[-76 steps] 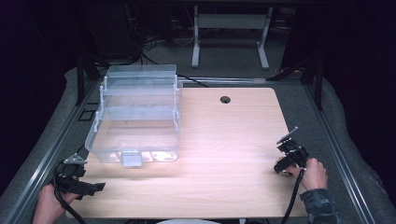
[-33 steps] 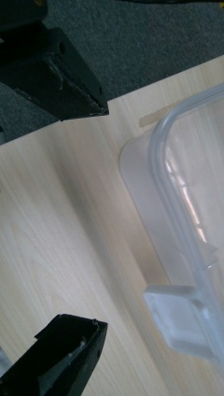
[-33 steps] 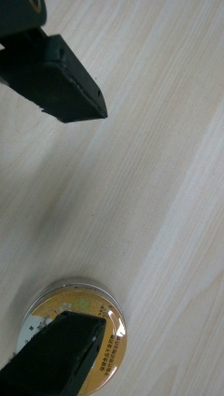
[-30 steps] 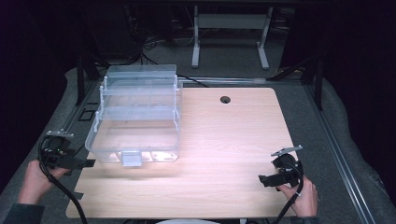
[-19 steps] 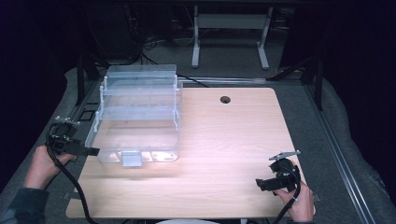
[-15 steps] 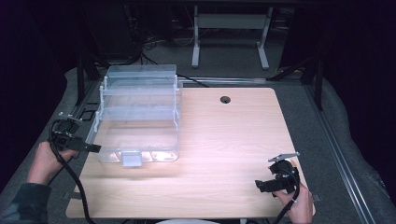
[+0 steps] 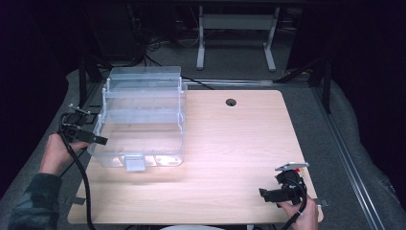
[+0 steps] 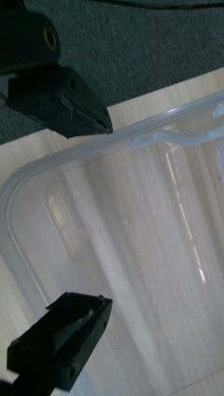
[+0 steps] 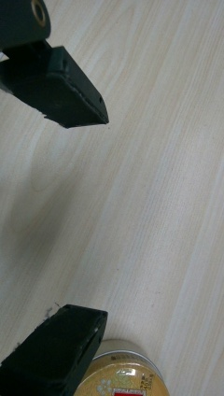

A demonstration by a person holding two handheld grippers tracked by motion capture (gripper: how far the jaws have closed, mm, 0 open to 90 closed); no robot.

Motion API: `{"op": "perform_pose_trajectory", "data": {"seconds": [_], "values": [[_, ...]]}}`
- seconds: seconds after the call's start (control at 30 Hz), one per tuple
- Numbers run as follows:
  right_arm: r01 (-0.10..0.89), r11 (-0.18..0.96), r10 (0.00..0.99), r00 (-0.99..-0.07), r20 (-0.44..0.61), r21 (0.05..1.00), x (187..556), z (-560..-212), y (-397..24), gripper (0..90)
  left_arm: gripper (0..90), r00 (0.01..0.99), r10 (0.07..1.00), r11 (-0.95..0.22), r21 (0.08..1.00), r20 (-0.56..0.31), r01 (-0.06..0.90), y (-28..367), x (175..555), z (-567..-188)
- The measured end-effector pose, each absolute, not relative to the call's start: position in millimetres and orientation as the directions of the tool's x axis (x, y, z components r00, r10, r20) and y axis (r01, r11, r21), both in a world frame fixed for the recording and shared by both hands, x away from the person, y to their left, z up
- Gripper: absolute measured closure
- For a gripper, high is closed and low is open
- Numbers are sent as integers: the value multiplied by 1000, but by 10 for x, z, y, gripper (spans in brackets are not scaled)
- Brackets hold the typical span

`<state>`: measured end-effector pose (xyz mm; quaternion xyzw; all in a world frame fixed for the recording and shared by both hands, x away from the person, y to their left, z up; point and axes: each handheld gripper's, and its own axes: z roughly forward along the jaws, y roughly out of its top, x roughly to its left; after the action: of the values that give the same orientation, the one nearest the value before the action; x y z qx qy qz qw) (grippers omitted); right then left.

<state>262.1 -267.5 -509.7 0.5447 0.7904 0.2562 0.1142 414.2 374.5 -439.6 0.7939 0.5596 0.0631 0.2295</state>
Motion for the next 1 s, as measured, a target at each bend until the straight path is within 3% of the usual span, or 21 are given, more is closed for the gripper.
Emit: {"op": "perform_pose_trajectory", "data": {"seconds": [0.13,0.4,0.77,1.0], "values": [[813,258,927,-361,104,522,2619,-5112,-2730,64,204,321,935,-235,411,-152,881,3768,4248,-4480],[816,256,928,-358,106,517,2622,-5127,-2743,85,445,274,950,-204,370,-147,906,3836,4356,-4563],[824,248,933,-345,104,510,2620,-5127,-2760,103,786,238,969,-198,358,-71,912,3870,4425,-4601],[826,245,936,-338,98,508,2620,-5133,-2774,111,794,270,960,-222,392,-72,893,3893,4385,-4621]]}}
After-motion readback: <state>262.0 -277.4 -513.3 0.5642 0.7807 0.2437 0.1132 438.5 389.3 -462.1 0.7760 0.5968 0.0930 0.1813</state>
